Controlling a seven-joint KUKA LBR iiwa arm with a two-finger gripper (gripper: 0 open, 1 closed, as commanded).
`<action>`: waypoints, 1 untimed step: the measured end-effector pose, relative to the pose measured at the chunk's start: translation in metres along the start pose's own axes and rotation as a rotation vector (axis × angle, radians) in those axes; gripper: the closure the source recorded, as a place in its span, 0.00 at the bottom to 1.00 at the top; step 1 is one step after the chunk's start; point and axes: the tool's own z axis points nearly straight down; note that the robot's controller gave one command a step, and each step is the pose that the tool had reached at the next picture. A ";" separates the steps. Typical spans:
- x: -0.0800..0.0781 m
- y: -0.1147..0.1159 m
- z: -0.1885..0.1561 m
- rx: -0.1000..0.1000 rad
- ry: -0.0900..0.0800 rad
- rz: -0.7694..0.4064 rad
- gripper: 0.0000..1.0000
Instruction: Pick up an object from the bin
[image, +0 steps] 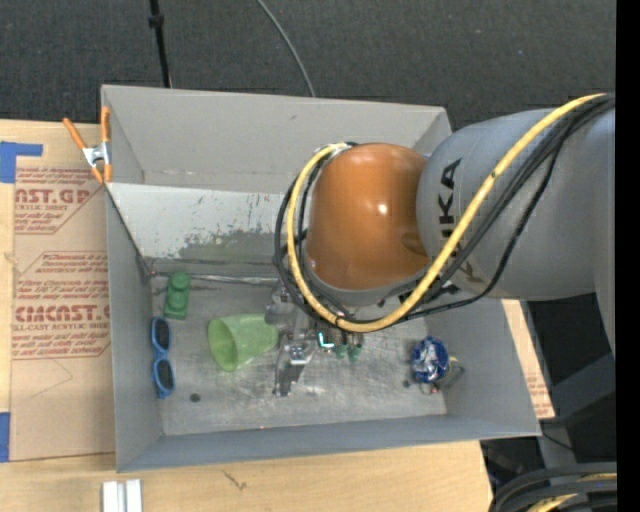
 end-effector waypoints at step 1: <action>-0.059 0.020 0.137 -0.004 -0.020 -0.070 0.00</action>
Offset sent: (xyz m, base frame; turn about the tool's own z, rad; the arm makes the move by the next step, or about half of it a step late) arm 0.0538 0.0194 -0.1371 -0.0701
